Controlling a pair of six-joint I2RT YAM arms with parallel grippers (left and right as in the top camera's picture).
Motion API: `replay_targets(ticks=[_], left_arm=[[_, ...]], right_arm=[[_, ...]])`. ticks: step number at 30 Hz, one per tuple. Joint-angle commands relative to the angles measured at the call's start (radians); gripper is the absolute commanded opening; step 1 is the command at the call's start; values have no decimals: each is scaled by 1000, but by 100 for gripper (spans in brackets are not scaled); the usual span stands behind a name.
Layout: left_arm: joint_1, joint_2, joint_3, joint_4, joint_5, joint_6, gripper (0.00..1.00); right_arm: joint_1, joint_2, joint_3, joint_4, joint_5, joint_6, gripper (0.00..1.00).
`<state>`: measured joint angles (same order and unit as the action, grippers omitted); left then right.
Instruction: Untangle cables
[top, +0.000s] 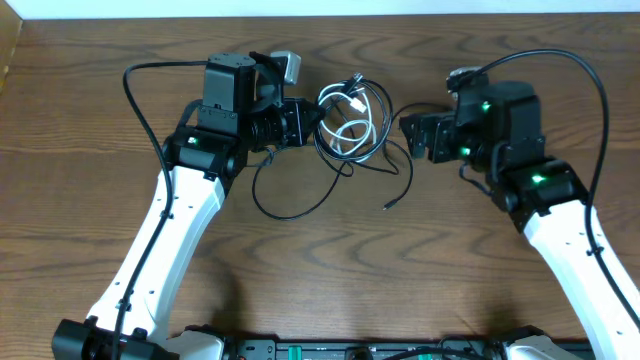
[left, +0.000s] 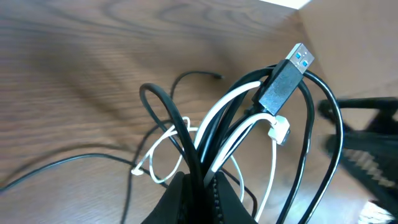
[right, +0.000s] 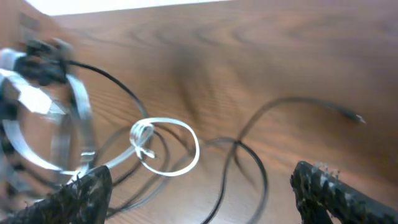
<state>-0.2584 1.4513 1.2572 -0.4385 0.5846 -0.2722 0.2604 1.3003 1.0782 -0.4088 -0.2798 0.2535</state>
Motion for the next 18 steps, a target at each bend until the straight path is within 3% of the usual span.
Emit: replay_targets(ticks=[1,5,12,14,15,18], left_arm=[[-1,-4,3,-19,-134,9,8],[-11,-4,4,-34,-74,5,7],[-78,-4,4,21,71,-39,7],[-93,-4,4,39,98,-56,8],[-95,-4,4,47,116,-56,7],[-97,-4,4,92,174,-102,8]], right_arm=[[-46,-16,6,19,-186,-45,89],[-93,-18,6,55,-360,-46,91],[-89,-18,6,56,-412,-45,88],[-89,-18,6,56,-412,-45,75],[-89,-18,6,56,-412,-45,60],[-89,-17,6,52,-412,-45,32]])
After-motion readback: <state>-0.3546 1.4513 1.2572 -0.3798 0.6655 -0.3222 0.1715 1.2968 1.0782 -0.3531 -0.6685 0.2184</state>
